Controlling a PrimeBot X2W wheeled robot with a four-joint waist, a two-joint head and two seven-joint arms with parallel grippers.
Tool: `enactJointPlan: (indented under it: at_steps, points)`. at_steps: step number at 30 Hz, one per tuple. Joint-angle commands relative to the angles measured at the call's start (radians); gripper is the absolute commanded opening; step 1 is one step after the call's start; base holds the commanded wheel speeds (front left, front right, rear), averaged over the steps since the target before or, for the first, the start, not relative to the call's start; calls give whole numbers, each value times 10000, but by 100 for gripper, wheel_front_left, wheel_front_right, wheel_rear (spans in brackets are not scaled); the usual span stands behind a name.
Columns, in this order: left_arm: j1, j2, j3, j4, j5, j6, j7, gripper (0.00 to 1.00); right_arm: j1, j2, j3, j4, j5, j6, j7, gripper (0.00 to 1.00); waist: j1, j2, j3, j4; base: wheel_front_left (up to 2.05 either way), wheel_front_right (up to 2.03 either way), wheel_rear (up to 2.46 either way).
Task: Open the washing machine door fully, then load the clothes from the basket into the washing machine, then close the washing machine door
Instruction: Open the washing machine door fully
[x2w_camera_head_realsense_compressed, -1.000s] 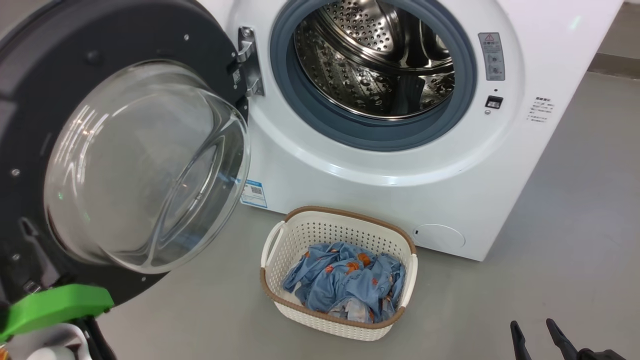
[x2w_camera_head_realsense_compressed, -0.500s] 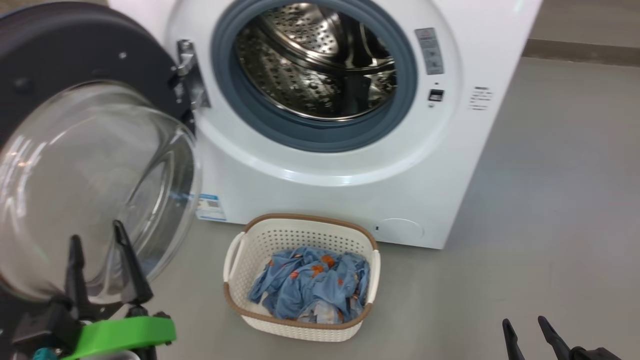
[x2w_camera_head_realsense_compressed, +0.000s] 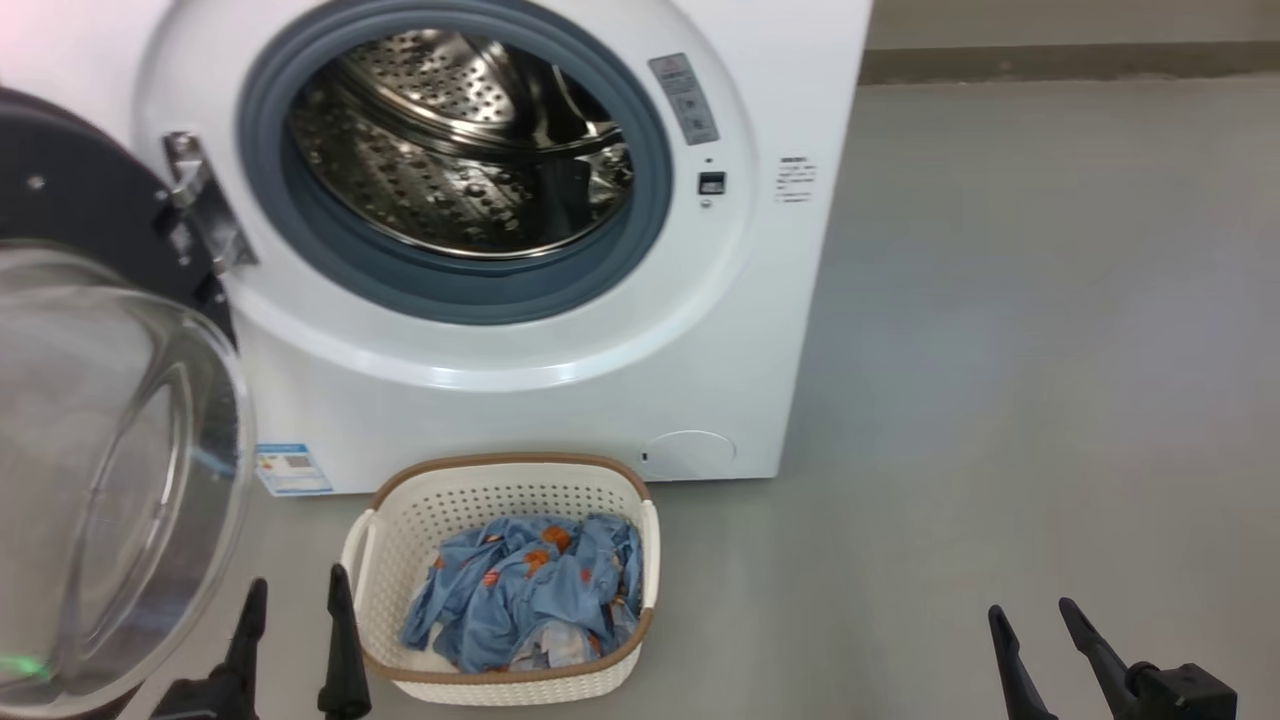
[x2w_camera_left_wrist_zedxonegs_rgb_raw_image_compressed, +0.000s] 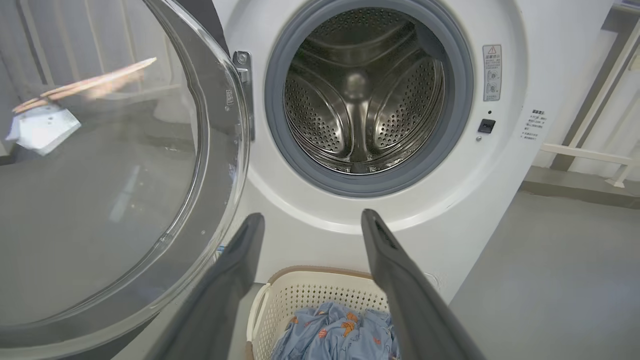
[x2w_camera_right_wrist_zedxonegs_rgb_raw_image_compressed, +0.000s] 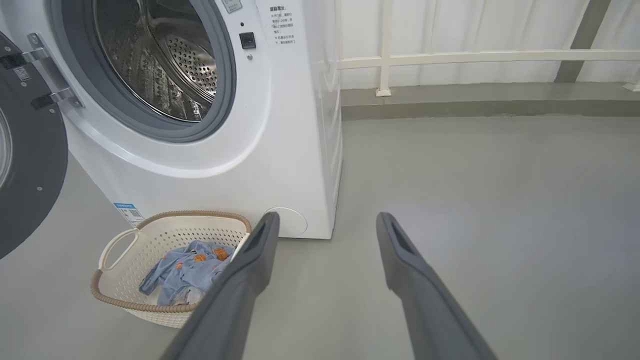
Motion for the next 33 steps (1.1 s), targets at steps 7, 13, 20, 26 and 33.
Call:
enactJointPlan:
  at_steps: [7,13,20,26,33]
  points:
    - [-83,161,422,217,286,-272,-82,100,-315,-89,172,-251,74,16,-120,100,0,0,61,-383,0,0,0]
    - [54,160,359,317,201,-235,-82,100,-311,-78,117,-253,55,16,-120,100,0,0,61,-335,0,0,0]
    - [163,159,310,288,201,-81,-82,100,-352,-97,16,-306,26,16,-120,100,0,0,149,-189,0,0,0]
    - [142,159,306,336,251,27,-82,100,-363,-81,-5,-296,-6,16,-120,100,0,0,160,-45,0,0,0]
    - [166,159,294,386,290,176,-82,100,-347,-65,-48,-260,-13,16,-120,100,0,0,110,76,0,0,0]
